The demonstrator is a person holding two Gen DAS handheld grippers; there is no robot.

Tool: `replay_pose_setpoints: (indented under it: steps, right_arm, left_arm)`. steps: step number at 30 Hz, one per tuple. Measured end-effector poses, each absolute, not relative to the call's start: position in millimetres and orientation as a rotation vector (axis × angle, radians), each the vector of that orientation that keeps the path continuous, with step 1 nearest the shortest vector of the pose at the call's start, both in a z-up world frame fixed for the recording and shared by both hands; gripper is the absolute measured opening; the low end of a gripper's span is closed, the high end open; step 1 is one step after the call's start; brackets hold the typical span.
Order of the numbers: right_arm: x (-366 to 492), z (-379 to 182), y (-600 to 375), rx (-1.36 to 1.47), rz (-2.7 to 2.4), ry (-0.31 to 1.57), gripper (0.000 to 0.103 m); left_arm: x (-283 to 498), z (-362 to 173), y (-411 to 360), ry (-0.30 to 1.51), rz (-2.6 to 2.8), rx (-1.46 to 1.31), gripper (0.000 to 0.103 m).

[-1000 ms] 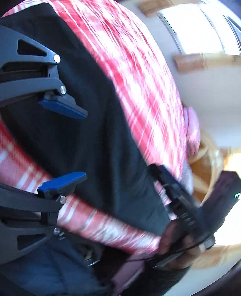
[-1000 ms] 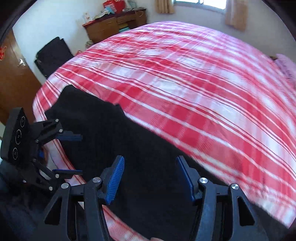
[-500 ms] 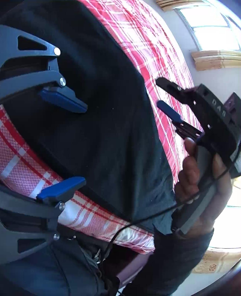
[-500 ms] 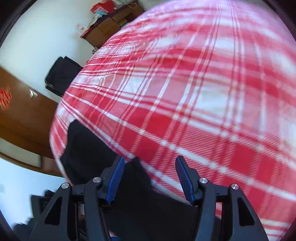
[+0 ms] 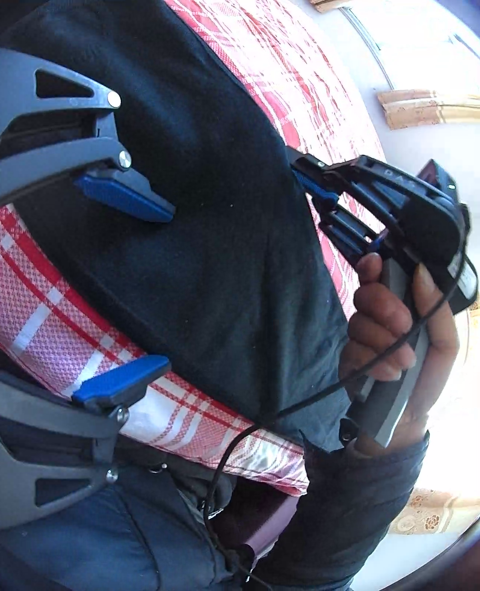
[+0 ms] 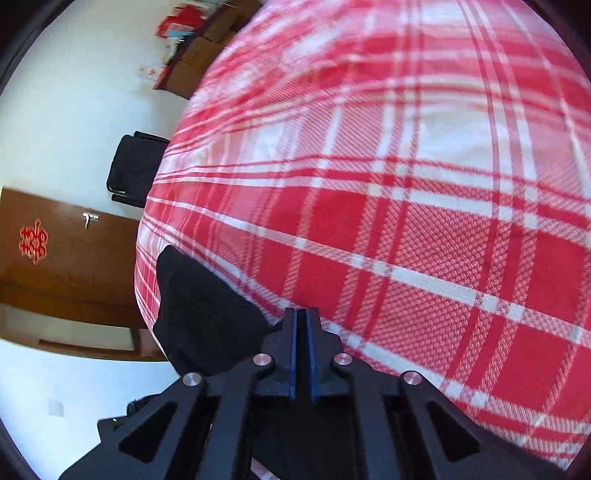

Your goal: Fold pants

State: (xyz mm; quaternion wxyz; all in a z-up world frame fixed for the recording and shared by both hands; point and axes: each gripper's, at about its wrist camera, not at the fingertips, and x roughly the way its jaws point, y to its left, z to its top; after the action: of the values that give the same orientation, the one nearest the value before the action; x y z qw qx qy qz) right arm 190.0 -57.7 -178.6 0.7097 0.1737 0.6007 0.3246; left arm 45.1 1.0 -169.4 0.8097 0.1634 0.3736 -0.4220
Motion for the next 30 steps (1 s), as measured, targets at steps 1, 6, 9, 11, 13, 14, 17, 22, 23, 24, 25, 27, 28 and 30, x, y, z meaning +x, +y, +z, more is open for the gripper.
replay_pose_setpoints:
  steps: [1, 6, 9, 11, 13, 14, 17, 22, 23, 24, 25, 27, 28, 30]
  right_arm:
    - [186, -173, -57, 0.381, 0.734, 1.307, 0.003]
    - [167, -124, -56, 0.336, 0.76, 1.131, 0.001]
    - [170, -122, -53, 0.273, 0.682, 1.098, 0.001]
    - [178, -137, -54, 0.256, 0.627, 1.117, 0.001]
    - [187, -155, -50, 0.23, 0.581, 1.139, 0.001]
    - [190, -163, -54, 0.237, 0.573, 1.153, 0.001]
    - [193, -180, -56, 0.249, 0.598, 1.18, 0.002]
    - [188, -162, -91, 0.307, 0.567, 1.138, 0.003]
    - [184, -155, -100, 0.301, 0.559, 1.125, 0.003]
    - [179, -149, -108, 0.291, 0.554, 1.115, 0.003]
    - [172, -141, -116, 0.27, 0.543, 1.101, 0.003]
    - [155, -127, -132, 0.201, 0.523, 1.065, 0.003]
    - [145, -121, -139, 0.152, 0.512, 1.045, 0.003]
    - [128, -116, -147, 0.046, 0.482, 1.017, 0.003]
  left_arm:
    - [44, -168, 0, 0.798, -0.904, 0.357, 0.076]
    - [39, -169, -2, 0.793, -0.91, 0.384, 0.076]
    - [39, -170, -4, 0.792, -0.907, 0.384, 0.076]
    - [39, -171, -5, 0.79, -0.905, 0.389, 0.076]
    - [38, -172, -6, 0.786, -0.907, 0.388, 0.078]
    - [37, -172, -7, 0.785, -0.907, 0.385, 0.078]
    - [35, -173, -9, 0.778, -0.903, 0.393, 0.08]
    - [36, -165, -10, 0.777, -0.903, 0.342, 0.08]
    - [35, -160, -9, 0.768, -0.906, 0.321, 0.08]
    - [33, -154, -9, 0.745, -0.913, 0.306, 0.08]
    - [31, -149, -8, 0.731, -0.924, 0.296, 0.081]
    - [29, -145, -9, 0.727, -0.95, 0.276, 0.081]
    - [29, -146, -11, 0.731, -0.952, 0.276, 0.081]
    - [29, -157, -18, 0.765, -0.946, 0.302, 0.081]
